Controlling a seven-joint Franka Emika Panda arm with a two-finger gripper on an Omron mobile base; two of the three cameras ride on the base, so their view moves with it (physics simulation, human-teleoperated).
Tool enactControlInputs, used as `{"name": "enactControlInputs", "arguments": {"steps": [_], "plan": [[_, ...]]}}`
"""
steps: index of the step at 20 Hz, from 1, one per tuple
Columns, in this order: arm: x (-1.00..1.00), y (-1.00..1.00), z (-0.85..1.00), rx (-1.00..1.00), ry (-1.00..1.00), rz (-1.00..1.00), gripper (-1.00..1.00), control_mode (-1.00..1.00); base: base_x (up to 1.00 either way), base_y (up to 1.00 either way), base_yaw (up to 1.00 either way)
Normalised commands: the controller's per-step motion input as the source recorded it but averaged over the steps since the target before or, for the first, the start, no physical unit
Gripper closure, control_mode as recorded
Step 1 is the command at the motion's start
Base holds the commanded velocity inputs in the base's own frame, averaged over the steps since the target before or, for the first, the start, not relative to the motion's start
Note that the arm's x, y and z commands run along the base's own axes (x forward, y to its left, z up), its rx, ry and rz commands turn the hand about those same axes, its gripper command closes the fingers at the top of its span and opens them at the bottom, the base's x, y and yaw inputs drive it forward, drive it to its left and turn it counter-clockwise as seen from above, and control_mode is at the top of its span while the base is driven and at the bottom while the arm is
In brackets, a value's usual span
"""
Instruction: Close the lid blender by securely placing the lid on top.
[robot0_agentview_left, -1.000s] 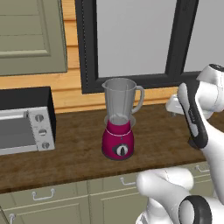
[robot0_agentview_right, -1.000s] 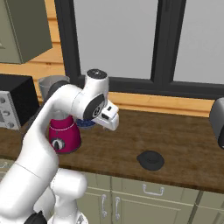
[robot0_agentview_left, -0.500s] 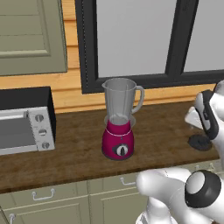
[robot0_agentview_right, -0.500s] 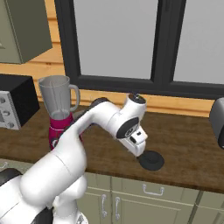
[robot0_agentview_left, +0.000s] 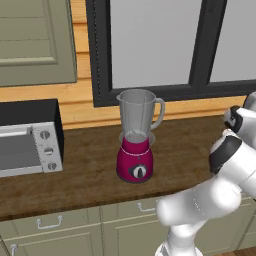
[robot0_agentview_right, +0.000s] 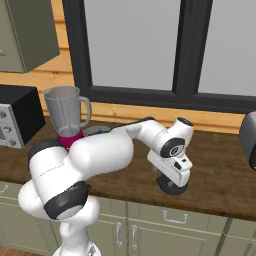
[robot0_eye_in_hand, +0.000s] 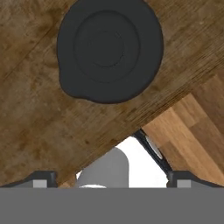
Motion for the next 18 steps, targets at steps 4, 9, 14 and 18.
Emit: {"name": "enactControlInputs", "arguments": {"steps": [4,9,14,18], "plan": [[0.47,-0.45,-0.03,0.04,0.00,0.00,-1.00,-1.00,0.00,0.00,0.00],[0.49,-0.19,-0.19,0.06,0.00,0.00,-1.00,-1.00,0.00,0.00,0.00],[0.15,0.00,-0.57,0.01,0.00,0.00,-1.00,-1.00,0.00,0.00,0.00],[0.21,0.02,-0.20,0.00,0.00,0.00,-1.00,-1.00,0.00,0.00,0.00]]}}
